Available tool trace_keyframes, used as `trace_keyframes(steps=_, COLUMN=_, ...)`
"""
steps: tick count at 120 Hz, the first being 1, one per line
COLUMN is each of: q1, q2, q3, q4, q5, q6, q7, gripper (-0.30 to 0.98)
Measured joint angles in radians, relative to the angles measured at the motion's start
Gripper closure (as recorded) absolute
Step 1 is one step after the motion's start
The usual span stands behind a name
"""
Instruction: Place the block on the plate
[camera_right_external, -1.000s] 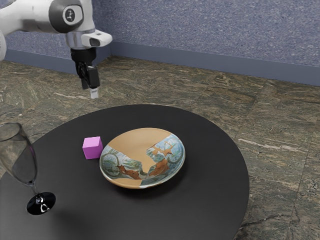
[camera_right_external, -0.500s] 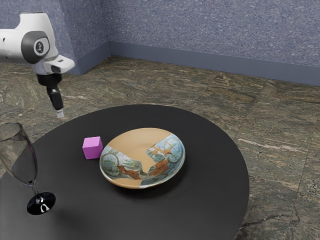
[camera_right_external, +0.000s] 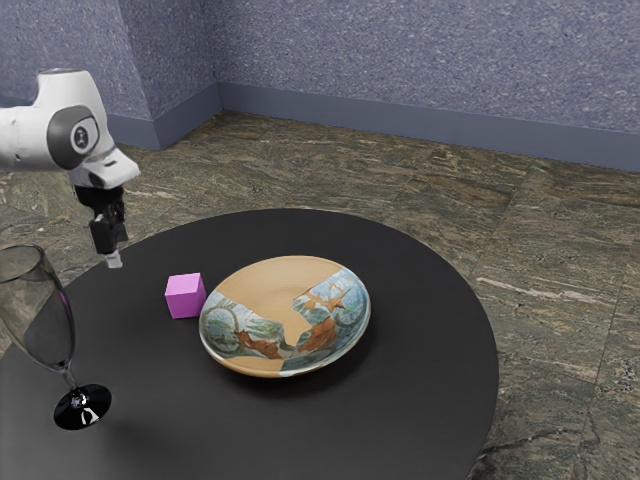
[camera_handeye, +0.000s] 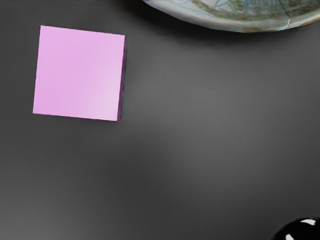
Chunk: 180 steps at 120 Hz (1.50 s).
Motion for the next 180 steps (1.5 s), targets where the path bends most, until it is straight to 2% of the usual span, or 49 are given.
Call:
trace_keyframes(steps=30, q1=-0.085, q2=0.205, q3=-0.018, q4=0.17, q5=-0.001, q6=0.039, q7=0.066, gripper=0.0)
trace_keyframes(steps=55, q1=-0.098, q2=0.254, q3=-0.018, q4=0.192, q5=-0.024, q6=0.054, q7=0.091, gripper=0.0)
trace_keyframes(steps=90, q1=-0.068, q2=0.307, q3=-0.018, q4=0.201, q5=-0.068, q6=0.061, q7=0.103, gripper=0.0)
trace_keyframes(steps=128, q1=-0.058, q2=0.397, q3=-0.019, q4=0.277, q5=-0.1, q6=0.057, q7=0.107, gripper=0.0)
trace_keyframes(steps=180, q1=-0.055, q2=0.449, q3=-0.023, q4=0.276, q5=-0.109, q6=0.06, q7=0.108, gripper=0.0)
